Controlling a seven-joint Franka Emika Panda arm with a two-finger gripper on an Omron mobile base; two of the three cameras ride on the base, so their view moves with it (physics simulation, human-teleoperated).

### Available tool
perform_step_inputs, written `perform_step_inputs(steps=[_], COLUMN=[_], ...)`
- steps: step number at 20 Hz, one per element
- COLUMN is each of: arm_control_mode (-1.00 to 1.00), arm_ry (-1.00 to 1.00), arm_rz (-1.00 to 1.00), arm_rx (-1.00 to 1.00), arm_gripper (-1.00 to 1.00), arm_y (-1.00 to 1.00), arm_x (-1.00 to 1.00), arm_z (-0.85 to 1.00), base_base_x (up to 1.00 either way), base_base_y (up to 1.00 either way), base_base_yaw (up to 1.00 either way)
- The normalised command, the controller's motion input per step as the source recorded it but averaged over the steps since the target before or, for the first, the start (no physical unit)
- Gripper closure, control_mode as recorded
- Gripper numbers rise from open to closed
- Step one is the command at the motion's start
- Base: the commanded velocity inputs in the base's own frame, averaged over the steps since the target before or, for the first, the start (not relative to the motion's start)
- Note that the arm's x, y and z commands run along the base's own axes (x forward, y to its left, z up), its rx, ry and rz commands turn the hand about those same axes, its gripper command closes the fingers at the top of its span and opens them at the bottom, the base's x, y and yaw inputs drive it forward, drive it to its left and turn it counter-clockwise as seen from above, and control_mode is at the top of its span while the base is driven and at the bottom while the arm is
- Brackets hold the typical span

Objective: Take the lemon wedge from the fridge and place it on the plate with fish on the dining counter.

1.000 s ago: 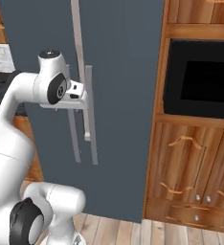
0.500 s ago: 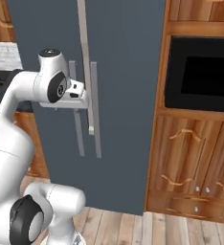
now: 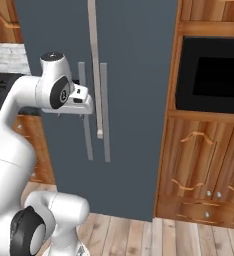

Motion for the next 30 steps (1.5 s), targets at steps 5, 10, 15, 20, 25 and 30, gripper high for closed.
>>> perform_step_inputs(steps=[5,10,15,20,25,30], arm_control_mode=[-1.0,-1.0,-1.0,-1.0,-1.0,-1.0], arm_ry=[0.0,0.0,0.0,-0.02,-0.05,-0.21], arm_rz=[-0.02,-0.03,0.01,0.11,0.12,0.0], arm_rx=[0.0,0.0,0.0,0.0,0.0,0.0], arm_gripper=[-1.0,-1.0,-1.0,-1.0,-1.0,-1.0], arm_y=[0.01,0.01,-0.24,-0.45,-0.15,0.0], arm_x=[0.04,0.29,0.95,0.94,0.26,0.14], arm_z=[0.0,0.0,-0.08,-0.19,-0.22,-0.27], base_base_x=[0.18,0.0,0.0,0.0,0.0,0.0], base_base_y=[0.21,0.0,0.0,0.0,0.0,0.0], base_base_yaw=[-0.06,0.0,0.0,0.0,0.0,0.0])
